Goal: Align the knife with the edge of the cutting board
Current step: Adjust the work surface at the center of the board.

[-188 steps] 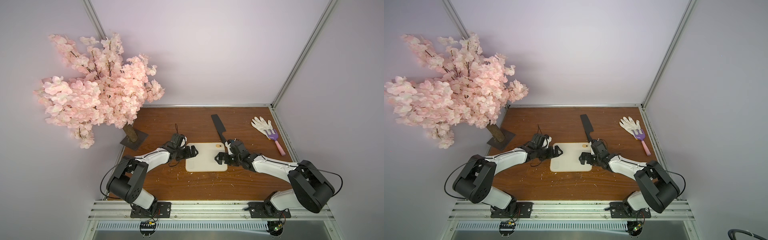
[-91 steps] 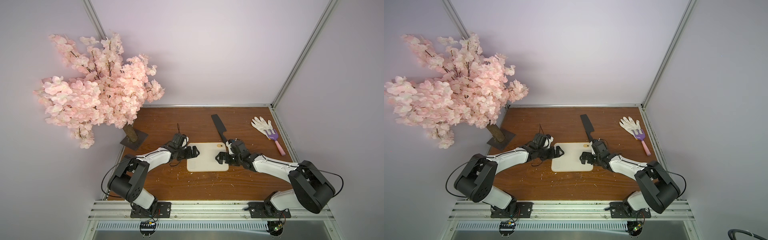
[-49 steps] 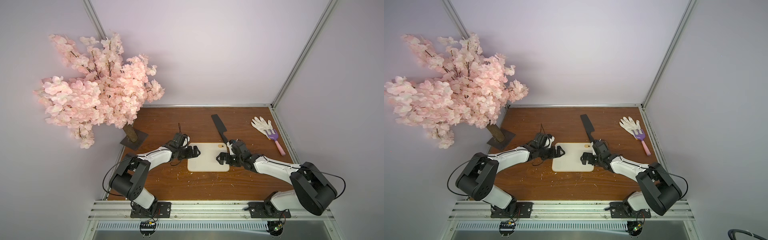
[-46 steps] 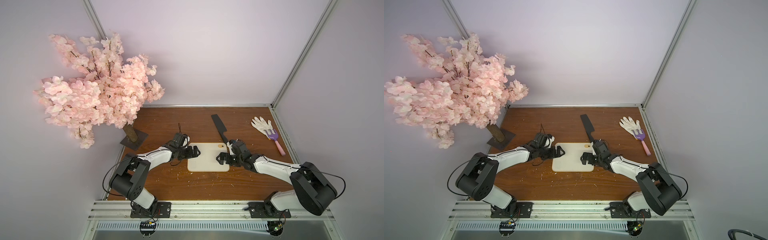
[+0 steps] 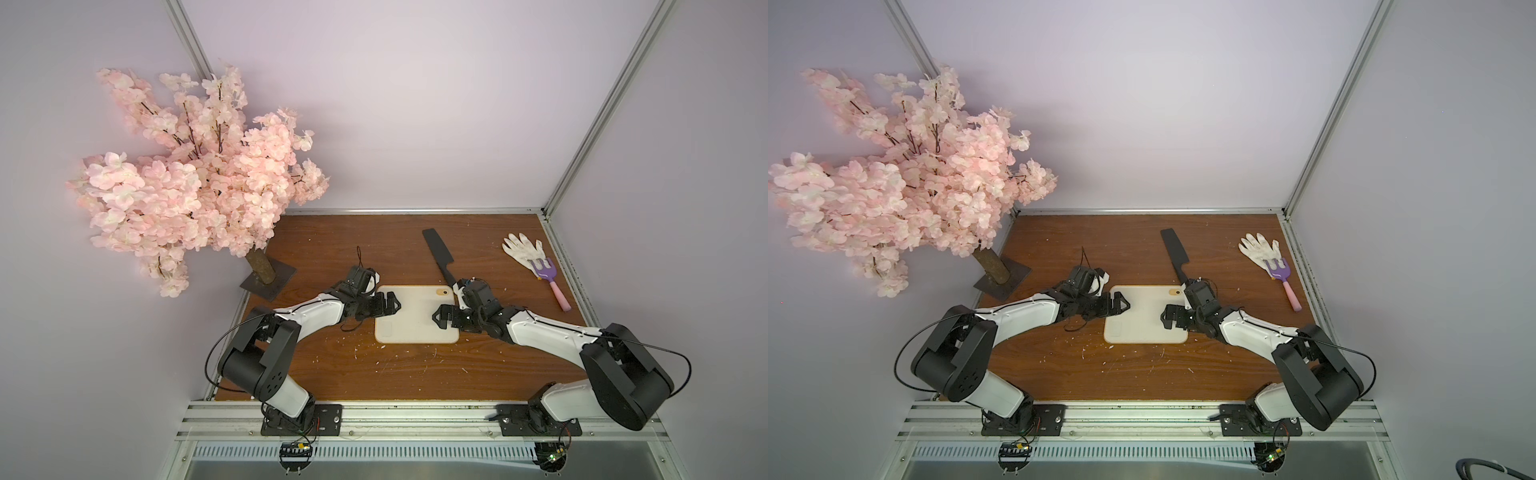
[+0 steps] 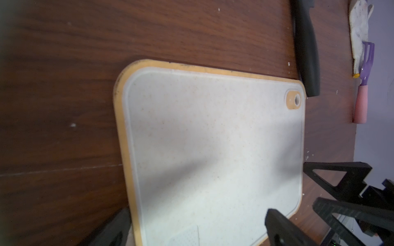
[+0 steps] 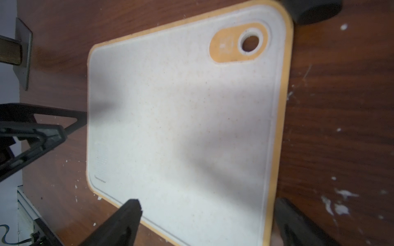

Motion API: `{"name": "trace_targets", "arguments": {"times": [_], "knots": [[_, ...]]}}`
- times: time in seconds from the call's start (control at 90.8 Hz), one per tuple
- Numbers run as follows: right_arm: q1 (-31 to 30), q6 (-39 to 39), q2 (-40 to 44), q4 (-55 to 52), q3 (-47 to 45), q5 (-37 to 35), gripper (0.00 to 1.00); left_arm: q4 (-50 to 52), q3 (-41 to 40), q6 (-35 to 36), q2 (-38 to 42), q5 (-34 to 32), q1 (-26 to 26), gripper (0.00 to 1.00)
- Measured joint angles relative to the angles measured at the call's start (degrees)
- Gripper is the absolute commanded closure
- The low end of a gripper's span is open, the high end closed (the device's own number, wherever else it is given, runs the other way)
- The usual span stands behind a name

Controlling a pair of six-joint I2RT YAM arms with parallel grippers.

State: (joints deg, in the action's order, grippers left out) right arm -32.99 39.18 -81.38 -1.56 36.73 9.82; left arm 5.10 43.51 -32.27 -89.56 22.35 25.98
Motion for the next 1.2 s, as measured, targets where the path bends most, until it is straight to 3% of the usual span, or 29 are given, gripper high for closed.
{"name": "trace_targets", "arguments": {"times": [0.473, 0.793, 1.2], "knots": [[2.78, -5.29, 0.0, -6.54, 6.03, -0.28, 0.01, 5.29, -0.26, 0.42, 3.37, -1.88, -1.97, 0.0], [5.18, -10.49, 0.33, -12.04, 10.93, -1.38, 0.01, 7.26, 1.97, 1.25, 11.76, -11.74, -5.86, 0.0], [6.62, -14.21, 2.25, -13.84, 13.38, -2.6, 0.01, 7.32, 15.3, 3.19, 11.61, -22.75, -6.01, 0.0]]}}
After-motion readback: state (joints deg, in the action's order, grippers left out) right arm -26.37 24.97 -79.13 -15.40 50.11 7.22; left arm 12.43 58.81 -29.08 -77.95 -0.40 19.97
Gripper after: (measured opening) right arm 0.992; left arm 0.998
